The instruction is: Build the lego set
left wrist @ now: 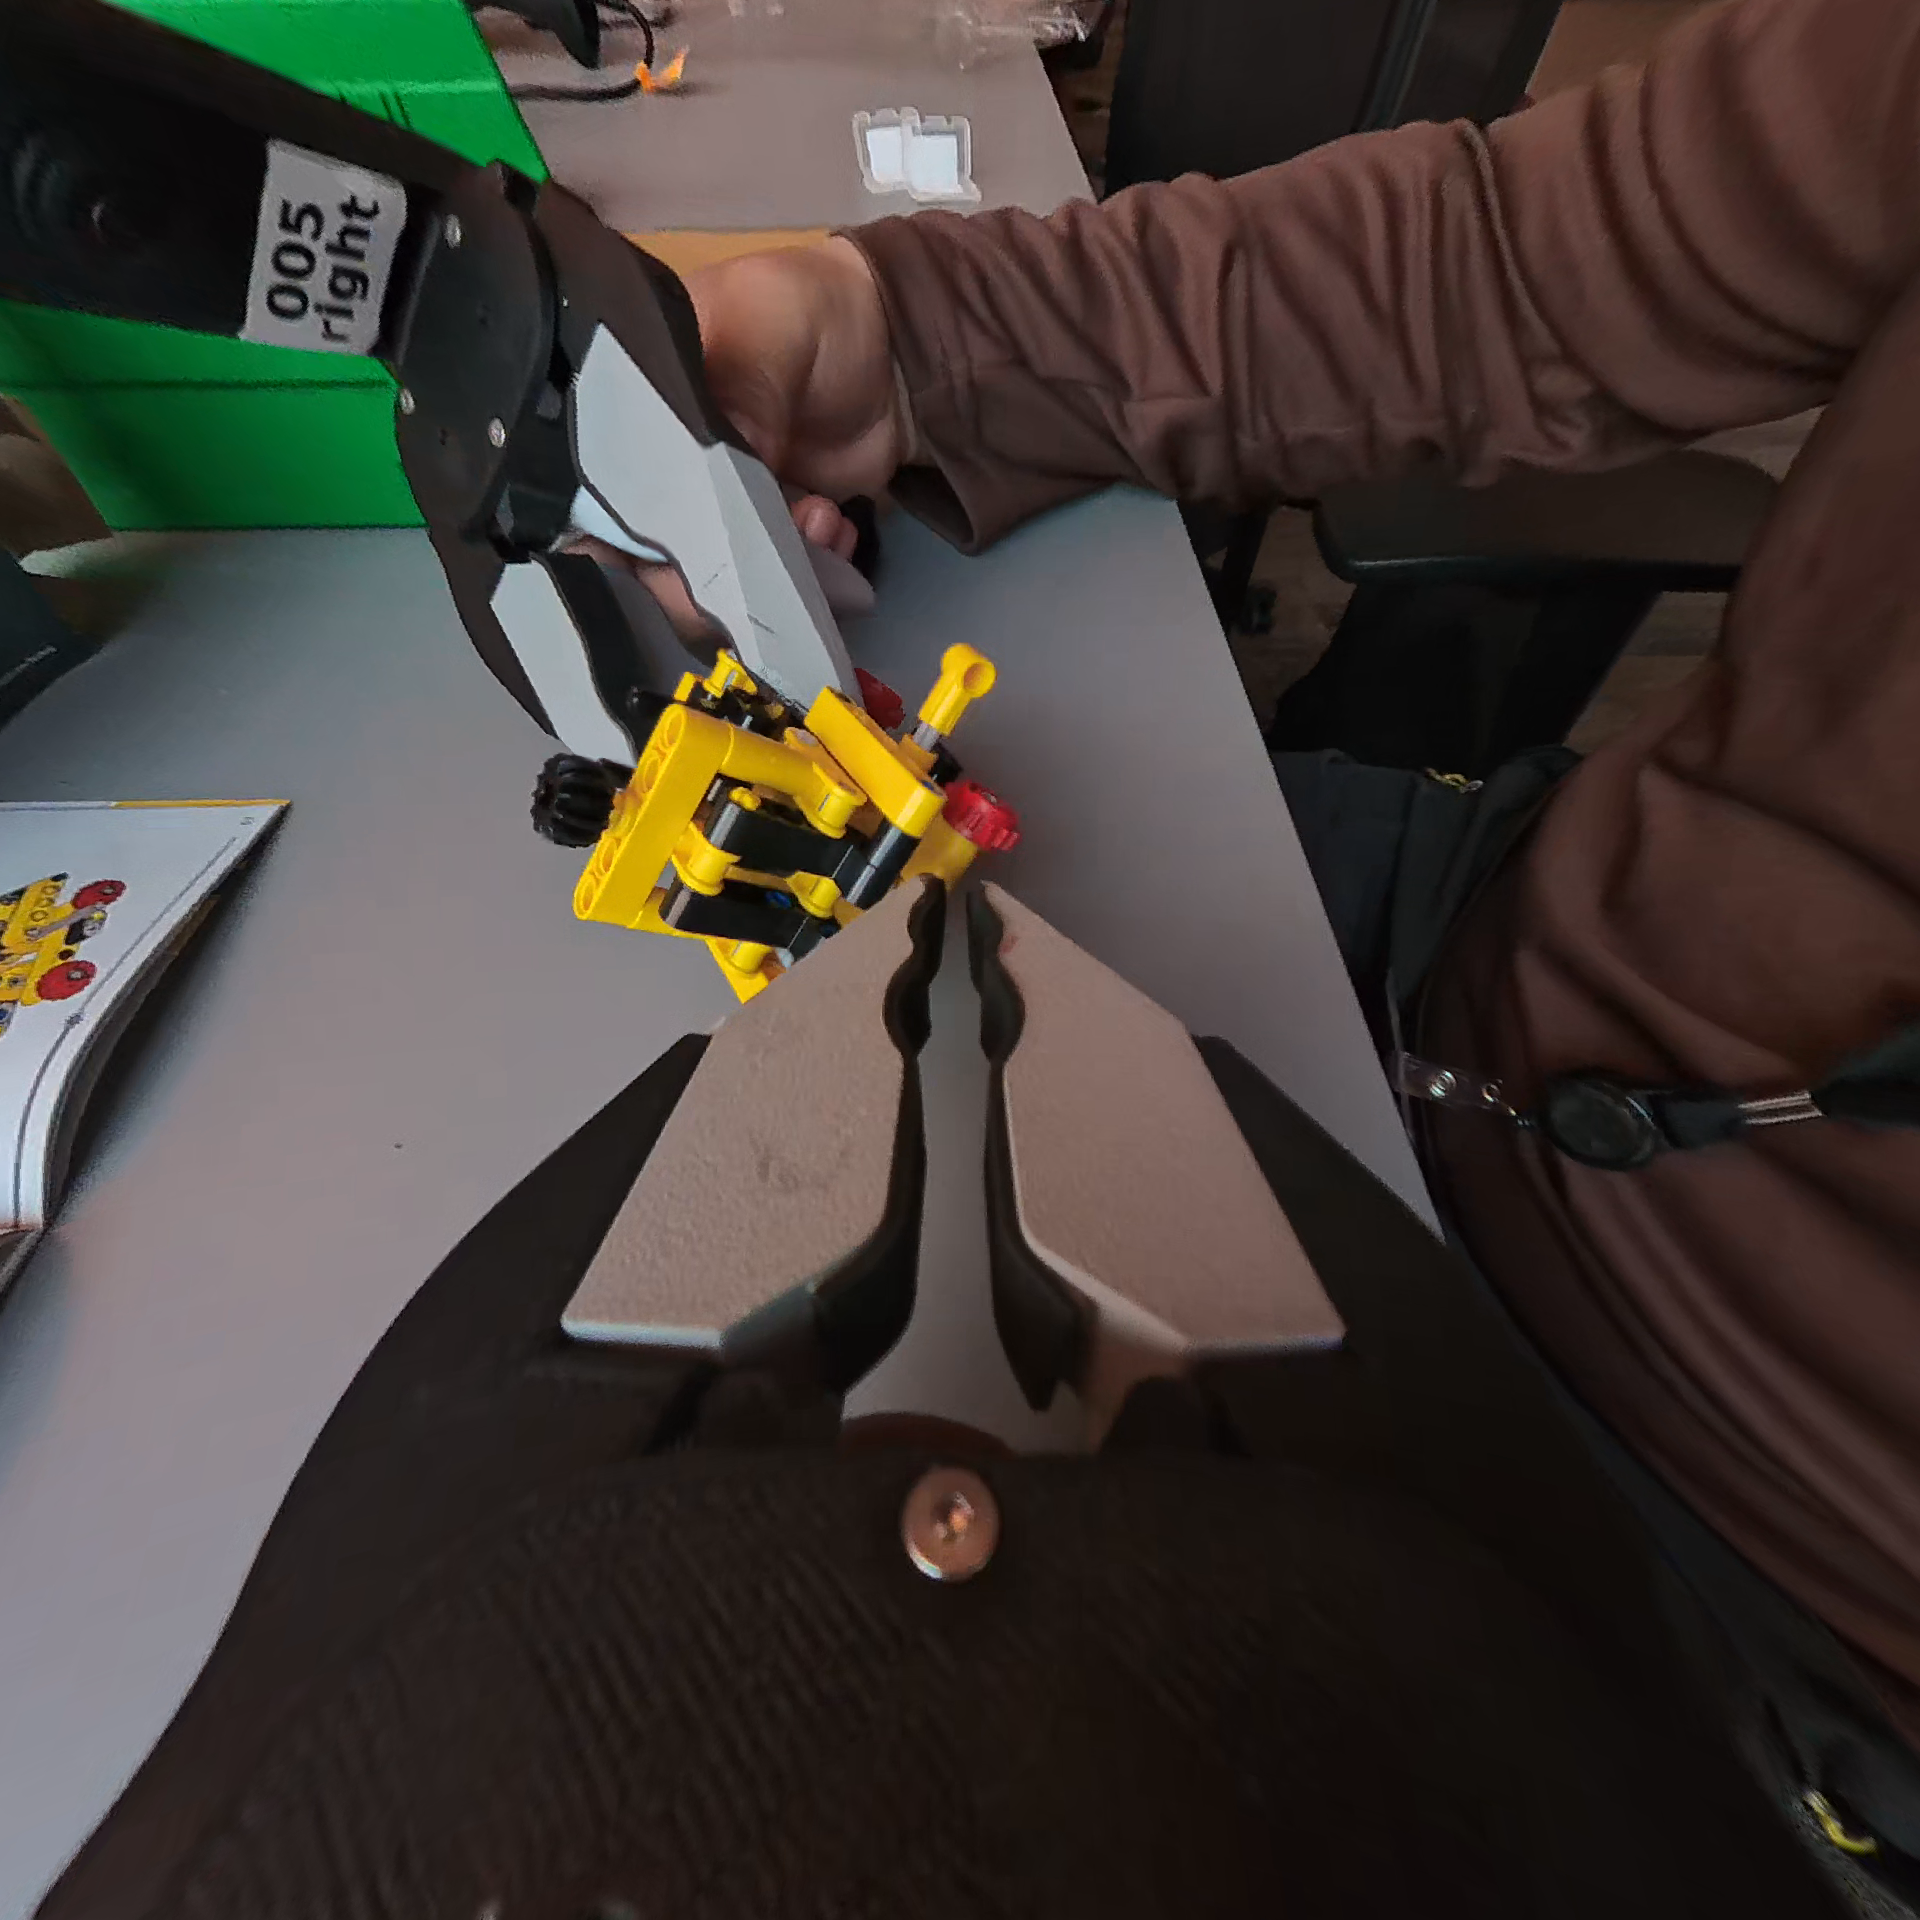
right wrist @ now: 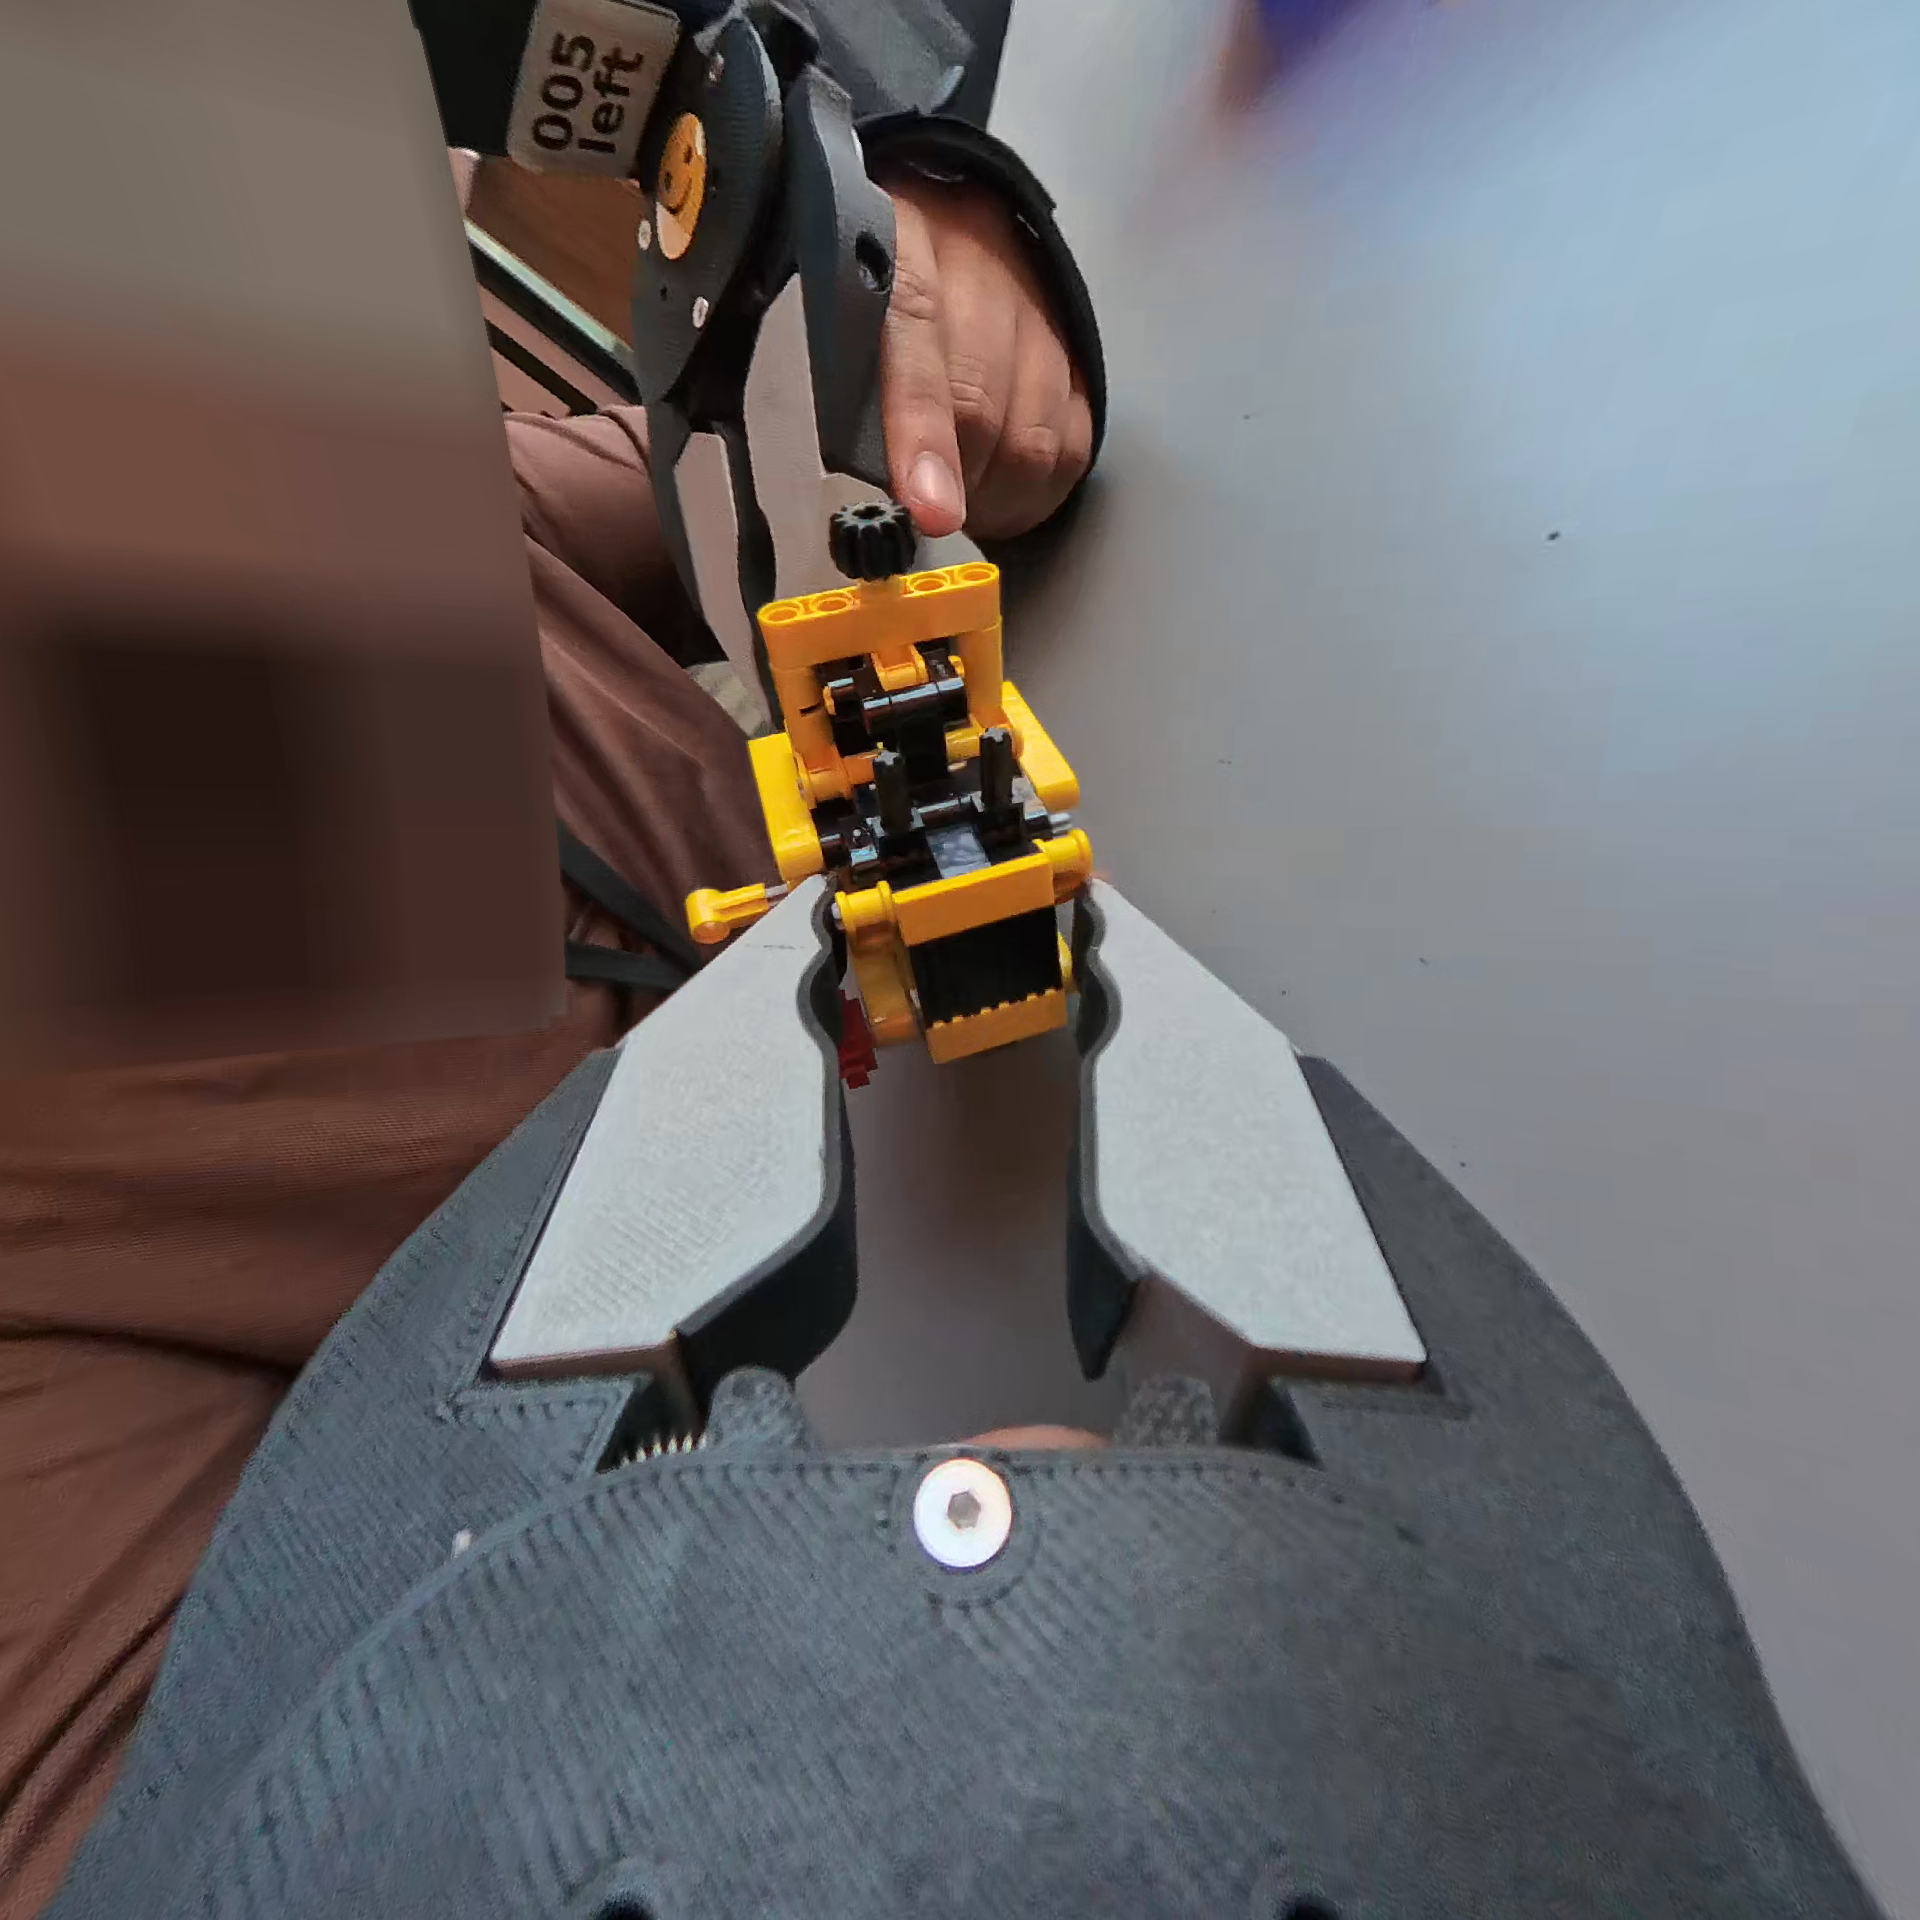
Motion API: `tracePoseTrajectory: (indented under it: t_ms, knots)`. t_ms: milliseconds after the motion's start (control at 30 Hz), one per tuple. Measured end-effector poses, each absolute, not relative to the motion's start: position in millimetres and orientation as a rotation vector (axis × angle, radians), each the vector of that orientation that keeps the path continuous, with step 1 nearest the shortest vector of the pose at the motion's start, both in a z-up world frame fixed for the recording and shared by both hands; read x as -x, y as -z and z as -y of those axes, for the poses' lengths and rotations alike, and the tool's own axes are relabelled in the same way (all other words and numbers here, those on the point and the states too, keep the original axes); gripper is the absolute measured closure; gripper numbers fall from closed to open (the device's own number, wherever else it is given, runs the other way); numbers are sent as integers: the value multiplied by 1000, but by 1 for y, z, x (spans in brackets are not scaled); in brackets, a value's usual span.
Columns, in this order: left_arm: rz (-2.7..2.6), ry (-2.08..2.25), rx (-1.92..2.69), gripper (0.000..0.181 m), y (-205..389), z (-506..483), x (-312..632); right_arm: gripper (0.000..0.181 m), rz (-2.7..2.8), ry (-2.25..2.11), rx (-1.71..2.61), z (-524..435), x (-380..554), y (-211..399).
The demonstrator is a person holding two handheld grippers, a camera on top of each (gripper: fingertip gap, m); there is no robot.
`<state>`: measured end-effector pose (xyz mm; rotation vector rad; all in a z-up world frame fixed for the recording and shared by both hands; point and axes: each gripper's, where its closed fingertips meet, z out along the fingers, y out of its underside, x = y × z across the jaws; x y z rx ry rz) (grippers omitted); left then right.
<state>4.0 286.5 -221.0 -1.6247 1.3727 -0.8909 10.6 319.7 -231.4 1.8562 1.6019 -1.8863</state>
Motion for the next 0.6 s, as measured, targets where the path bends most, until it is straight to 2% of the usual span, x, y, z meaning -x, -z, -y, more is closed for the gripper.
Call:
tracePoseTrajectory:
  t_ms: [33, 600]
  knots:
    - [-1358, 890, 1608, 181, 218, -287, -4, 141, -1584, 1909, -1826, -319, -11, 228]
    - [-1284, 850, 1475, 175, 194, -288, -7, 142, -1485, 2060, -1666, -319, -10, 208]
